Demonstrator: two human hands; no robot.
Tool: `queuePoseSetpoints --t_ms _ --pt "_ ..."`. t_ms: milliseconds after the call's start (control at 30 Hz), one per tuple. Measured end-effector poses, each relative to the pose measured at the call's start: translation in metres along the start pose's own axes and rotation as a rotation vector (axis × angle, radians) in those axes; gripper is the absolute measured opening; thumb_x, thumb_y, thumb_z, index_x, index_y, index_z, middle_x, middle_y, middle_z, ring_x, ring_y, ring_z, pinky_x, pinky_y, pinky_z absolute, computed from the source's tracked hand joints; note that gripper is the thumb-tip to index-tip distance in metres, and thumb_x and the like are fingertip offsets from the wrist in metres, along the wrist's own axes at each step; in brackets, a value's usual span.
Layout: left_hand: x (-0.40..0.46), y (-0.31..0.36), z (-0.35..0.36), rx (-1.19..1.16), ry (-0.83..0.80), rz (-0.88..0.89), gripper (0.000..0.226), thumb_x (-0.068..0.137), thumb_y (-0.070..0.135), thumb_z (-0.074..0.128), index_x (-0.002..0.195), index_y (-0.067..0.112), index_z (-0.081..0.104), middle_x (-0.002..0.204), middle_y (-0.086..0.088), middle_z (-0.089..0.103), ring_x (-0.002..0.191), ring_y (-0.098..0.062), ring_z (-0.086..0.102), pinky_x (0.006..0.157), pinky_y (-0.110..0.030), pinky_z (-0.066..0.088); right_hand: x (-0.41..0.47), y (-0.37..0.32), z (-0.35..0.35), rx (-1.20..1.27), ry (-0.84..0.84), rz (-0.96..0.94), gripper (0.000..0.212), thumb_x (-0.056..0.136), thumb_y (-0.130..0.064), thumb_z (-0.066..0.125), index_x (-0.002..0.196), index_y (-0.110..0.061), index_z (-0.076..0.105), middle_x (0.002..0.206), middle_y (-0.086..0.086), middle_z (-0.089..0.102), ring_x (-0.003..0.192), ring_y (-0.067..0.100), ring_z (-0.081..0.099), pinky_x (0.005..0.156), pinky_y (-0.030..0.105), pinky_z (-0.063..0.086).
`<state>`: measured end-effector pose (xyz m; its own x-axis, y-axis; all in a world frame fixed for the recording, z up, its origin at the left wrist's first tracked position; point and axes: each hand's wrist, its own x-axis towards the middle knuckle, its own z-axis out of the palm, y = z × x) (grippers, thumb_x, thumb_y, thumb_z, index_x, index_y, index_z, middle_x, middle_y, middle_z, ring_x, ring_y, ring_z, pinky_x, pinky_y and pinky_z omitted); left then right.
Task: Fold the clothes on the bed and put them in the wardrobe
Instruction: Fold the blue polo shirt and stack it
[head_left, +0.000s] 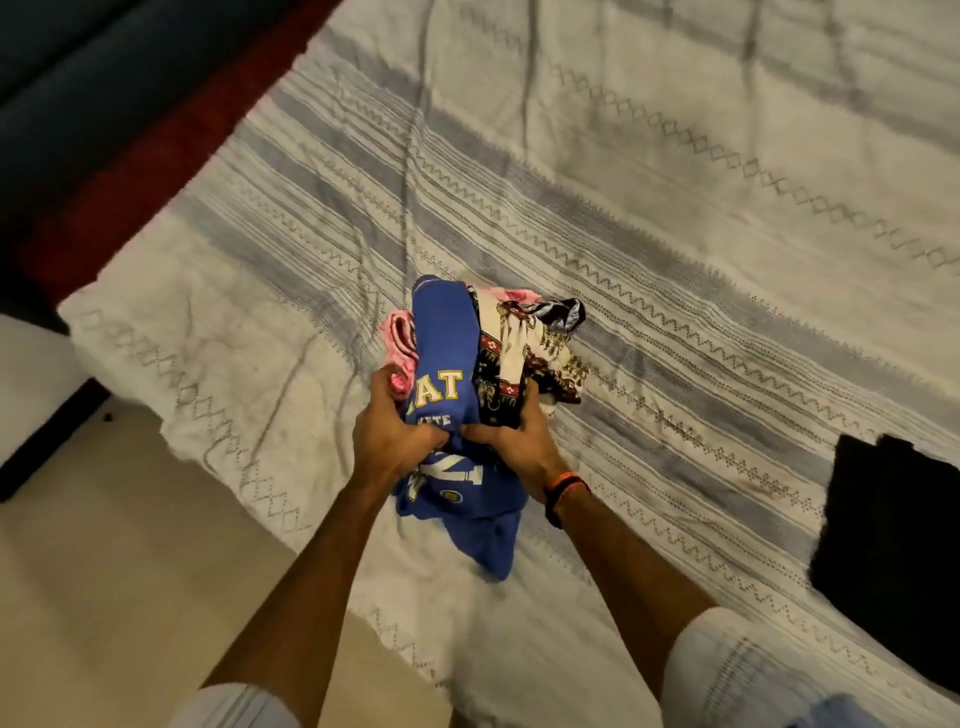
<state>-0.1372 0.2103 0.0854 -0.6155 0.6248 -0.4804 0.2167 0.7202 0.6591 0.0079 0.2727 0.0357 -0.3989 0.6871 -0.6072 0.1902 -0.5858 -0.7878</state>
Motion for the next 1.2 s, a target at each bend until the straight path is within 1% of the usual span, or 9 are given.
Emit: queuePoseSetpoints --t_ms 200,300,433,500,600,700,867,1033,1200 --pt "-0.002 -0.005 -0.064 -0.037 0.185 0.01 0.071 0.06 0.009 0.083 0.117 0.026 0.044 0.097 0.003 0.064 0.085 -0.027 0.063 0.073 -0.031 0.05 0.003 -0.037 0.061 -0.082 -0.099 -0.129 0.088 0.063 -0.017 0.088 0.136 -0.026 0.041 0.123 -0.003 0.068 0.11 0.02 0.067 0.095 0.048 0.054" --pt "0.003 -0.022 -0.083 -0.072 0.249 -0.023 0.079 0.063 0.01 0.084 0.129 0.026 0.042 0.103 0.006 0.061 0.087 -0.022 0.062 0.075 -0.029 0.048 0.007 -0.038 0.083 -0.172 -0.153 -0.152 0.084 0.071 -0.015 0.086 0.141 -0.024 0.039 0.128 -0.005 0.064 0.114 0.016 0.063 0.1 0.04 0.051" --pt "0.016 -0.055 -0.073 0.06 0.235 -0.198 0.097 0.06 0.028 0.084 0.142 0.014 0.035 0.124 -0.007 0.054 0.106 -0.03 0.059 0.09 -0.043 0.052 0.016 -0.026 0.092 -0.525 -0.012 -0.141 0.088 0.073 -0.017 0.08 0.147 -0.021 0.033 0.13 -0.002 0.056 0.115 0.018 0.054 0.101 0.032 0.044" --pt "0.022 -0.085 -0.056 0.101 0.183 -0.293 0.095 0.046 0.048 0.077 0.13 0.014 0.052 0.123 -0.015 0.058 0.107 -0.036 0.061 0.088 -0.046 0.054 0.018 -0.014 0.092 -0.673 0.019 -0.109 0.079 0.072 -0.021 0.076 0.141 -0.02 0.038 0.129 0.007 0.058 0.115 0.03 0.057 0.098 0.039 0.048" --pt "0.042 -0.15 -0.017 0.083 0.14 -0.327 0.081 0.039 0.062 0.069 0.111 0.025 0.06 0.107 -0.006 0.066 0.096 -0.028 0.068 0.079 -0.044 0.059 0.019 0.001 0.088 -0.745 -0.058 -0.128 0.056 0.08 -0.017 0.073 0.13 -0.011 0.049 0.122 0.015 0.062 0.112 0.034 0.058 0.092 0.039 0.049" --pt "0.025 -0.135 -0.014 0.024 0.113 -0.339 0.069 0.059 0.049 0.083 0.11 0.015 0.054 0.106 -0.004 0.065 0.096 -0.027 0.067 0.079 -0.037 0.056 0.022 0.013 0.086 -0.858 -0.136 -0.069 0.049 0.084 -0.012 0.069 0.129 -0.009 0.052 0.124 0.011 0.061 0.115 0.03 0.058 0.096 0.034 0.048" --pt "0.025 -0.114 -0.017 -0.072 0.259 -0.44 0.038 0.091 0.032 0.065 0.111 0.0 0.062 0.108 -0.017 0.069 0.104 -0.038 0.063 0.074 -0.031 0.04 0.024 0.029 0.088 -0.892 -0.174 -0.035 0.042 0.083 -0.015 0.069 0.123 -0.011 0.058 0.121 0.006 0.065 0.11 0.025 0.061 0.094 0.03 0.048" --pt "0.027 -0.095 -0.032 -0.207 0.294 -0.411 0.018 0.096 0.019 0.054 0.101 0.005 0.063 0.095 -0.01 0.061 0.087 -0.028 0.052 0.072 -0.03 0.034 0.016 0.021 0.09 -0.876 -0.237 -0.059 0.044 0.084 -0.022 0.074 0.124 -0.011 0.058 0.119 0.003 0.064 0.108 0.02 0.062 0.091 0.028 0.051" --pt "0.014 -0.068 -0.049 -0.438 0.36 -0.302 0.022 0.096 0.022 0.05 0.105 0.005 0.061 0.106 -0.012 0.065 0.099 -0.032 0.06 0.09 -0.045 0.049 -0.002 -0.01 0.098 -0.923 -0.335 -0.271 0.073 0.071 -0.035 0.086 0.131 -0.014 0.051 0.127 0.006 0.053 0.114 0.022 0.051 0.098 0.034 0.045"
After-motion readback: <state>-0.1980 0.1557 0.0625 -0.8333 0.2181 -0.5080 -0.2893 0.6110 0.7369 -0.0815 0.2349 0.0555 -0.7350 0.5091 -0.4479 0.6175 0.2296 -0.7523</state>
